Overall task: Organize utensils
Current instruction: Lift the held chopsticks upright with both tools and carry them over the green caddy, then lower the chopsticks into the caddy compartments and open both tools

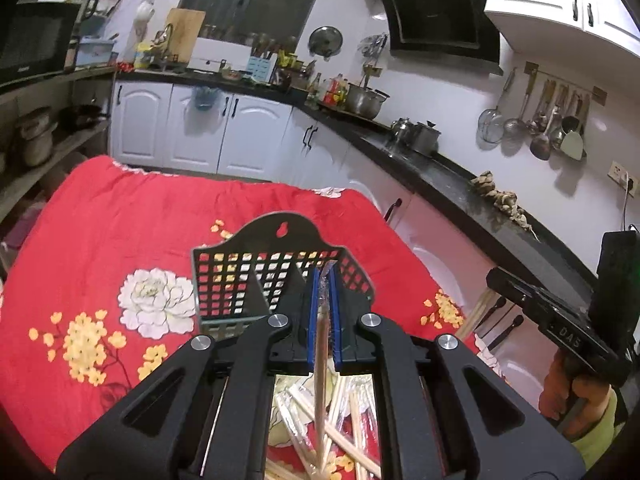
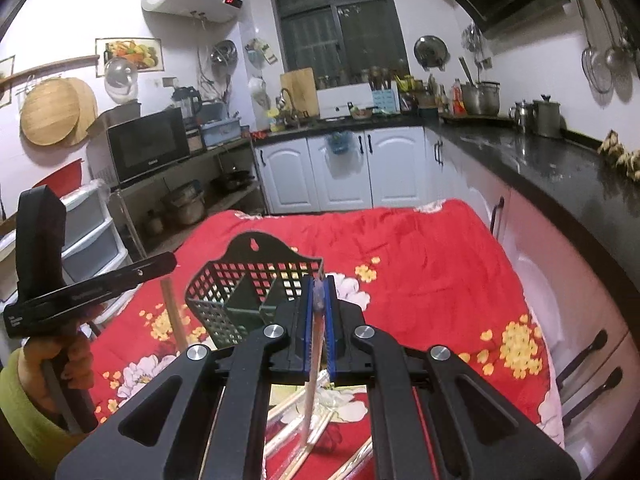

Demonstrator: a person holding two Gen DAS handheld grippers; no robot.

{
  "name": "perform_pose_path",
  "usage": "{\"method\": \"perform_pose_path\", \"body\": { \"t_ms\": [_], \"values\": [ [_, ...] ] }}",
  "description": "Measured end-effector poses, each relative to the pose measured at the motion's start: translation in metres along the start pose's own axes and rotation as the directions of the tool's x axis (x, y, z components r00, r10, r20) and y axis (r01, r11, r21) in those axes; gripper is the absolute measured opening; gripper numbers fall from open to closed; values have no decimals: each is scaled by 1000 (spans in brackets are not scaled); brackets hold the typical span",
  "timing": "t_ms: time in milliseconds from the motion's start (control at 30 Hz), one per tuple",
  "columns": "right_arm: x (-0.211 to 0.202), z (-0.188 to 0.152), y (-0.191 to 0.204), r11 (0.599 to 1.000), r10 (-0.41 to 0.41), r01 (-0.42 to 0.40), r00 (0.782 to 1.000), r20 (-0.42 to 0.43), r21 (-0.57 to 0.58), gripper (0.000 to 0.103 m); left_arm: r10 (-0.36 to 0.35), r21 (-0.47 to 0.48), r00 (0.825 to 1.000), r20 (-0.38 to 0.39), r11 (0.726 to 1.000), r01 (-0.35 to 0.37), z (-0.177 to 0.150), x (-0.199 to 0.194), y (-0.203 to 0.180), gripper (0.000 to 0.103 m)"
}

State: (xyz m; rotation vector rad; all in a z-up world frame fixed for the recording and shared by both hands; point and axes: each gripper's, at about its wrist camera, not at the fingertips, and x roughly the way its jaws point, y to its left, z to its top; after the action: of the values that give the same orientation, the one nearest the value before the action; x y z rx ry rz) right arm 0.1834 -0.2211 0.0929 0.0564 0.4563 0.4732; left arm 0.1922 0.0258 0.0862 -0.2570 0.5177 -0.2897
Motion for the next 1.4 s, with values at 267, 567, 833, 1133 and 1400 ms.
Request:
{"method": "perform_pose_path", "body": {
  "t_ms": [267,567,833,1133,1400],
  "values": [
    [-8,17,5,1000,18,-17,999,46,-16,6,-19,40,999,36,999,17,15,-5,-16,3],
    [-11,35,11,999,30,-28,996,85,-26,6,-26,86,994,109,996,17,40,-12,-33,3],
    [-16,53,20,998,53,-48,990,129,-40,6,-23,109,984,174,994,4,66,-14,-44,3],
    [-13,81,32,996,71,-59,980,185,-71,6,6,95,968,252,995,-31,93,-12,-45,3],
    [-5,110,38,995,85,-67,966,246,-79,6,43,76,955,295,995,-68,105,-2,-37,3]
  ]
}}
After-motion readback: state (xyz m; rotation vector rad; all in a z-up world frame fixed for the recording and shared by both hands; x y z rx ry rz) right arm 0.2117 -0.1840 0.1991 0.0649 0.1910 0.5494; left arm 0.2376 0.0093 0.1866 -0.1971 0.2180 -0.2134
